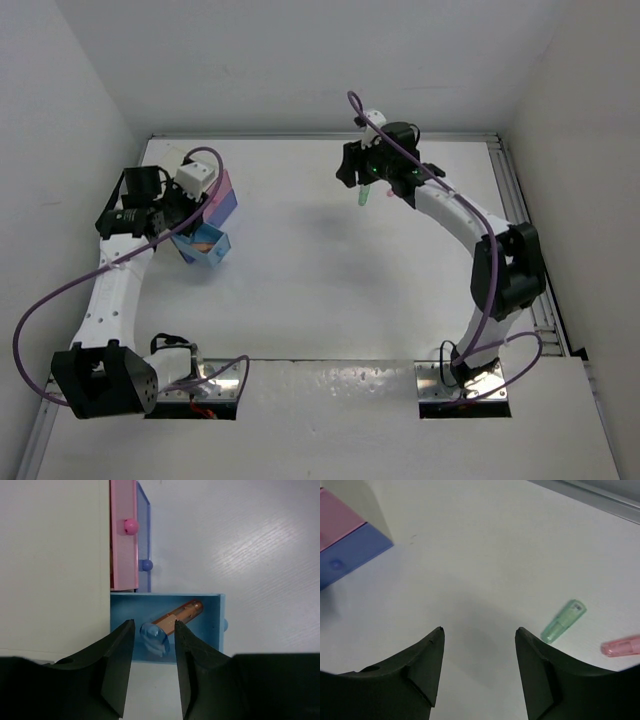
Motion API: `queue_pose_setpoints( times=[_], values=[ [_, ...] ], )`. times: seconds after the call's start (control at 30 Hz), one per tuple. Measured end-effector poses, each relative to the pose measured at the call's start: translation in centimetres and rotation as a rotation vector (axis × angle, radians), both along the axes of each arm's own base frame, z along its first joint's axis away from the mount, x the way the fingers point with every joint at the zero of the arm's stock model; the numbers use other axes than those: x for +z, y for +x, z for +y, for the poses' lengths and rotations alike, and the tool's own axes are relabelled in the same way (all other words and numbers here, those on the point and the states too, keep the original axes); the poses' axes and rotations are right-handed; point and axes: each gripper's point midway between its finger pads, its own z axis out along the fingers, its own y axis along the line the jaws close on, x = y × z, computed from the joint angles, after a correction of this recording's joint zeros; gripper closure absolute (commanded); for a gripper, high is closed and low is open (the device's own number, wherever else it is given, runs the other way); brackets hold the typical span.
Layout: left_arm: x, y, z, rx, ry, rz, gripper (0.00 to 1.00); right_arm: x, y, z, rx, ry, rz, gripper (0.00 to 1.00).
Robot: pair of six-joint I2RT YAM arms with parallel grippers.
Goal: Sort the stationery into containers
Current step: Place the stationery in the drawer, then pick up the stationery from the center of the board.
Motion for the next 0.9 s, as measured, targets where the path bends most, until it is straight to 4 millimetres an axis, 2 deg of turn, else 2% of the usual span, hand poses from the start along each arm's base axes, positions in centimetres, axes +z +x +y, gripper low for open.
queue_pose_setpoints(
  times=[0.07, 0.13, 0.27, 0.37, 0.57, 0.73, 0.9],
  values=[
    [0.2, 0.3, 0.3, 0.012, 0.013, -0.016, 0.44, -0.9, 0.8, -0.8, -0.044, -0.024, 0.004, 0.43],
    [0.5, 0.7, 0.6, 0.025, 0.02, -0.032, 0.38, -2.5, 1.5, -1.7, -0.098, -0.058, 0.027, 0.43],
    [1.2, 1.4, 0.8, 0.048, 0.016, -0.046, 0.34, -6.2, 3.1, -3.0, -0.205, -0.128, 0.079, 0.42],
    [2.4, 2.1, 0.8, 0.059, 0.003, -0.074, 0.34, -9.0, 3.8, -3.9, -0.282, -0.194, 0.111, 0.42],
    [5.5, 3.3, 0.3, 0.062, -0.045, -0.145, 0.33, -12.6, 5.2, -4.1, -0.377, -0.265, 0.144, 0.38],
    [5.5, 3.6, 0.0, 0.069, -0.072, -0.138, 0.33, -14.6, 6.6, -4.9, -0.451, -0.314, 0.143, 0.38],
    [5.0, 3.7, -0.1, 0.074, -0.088, -0.119, 0.33, -16.3, 7.1, -6.5, -0.54, -0.355, 0.146, 0.44]
  ],
)
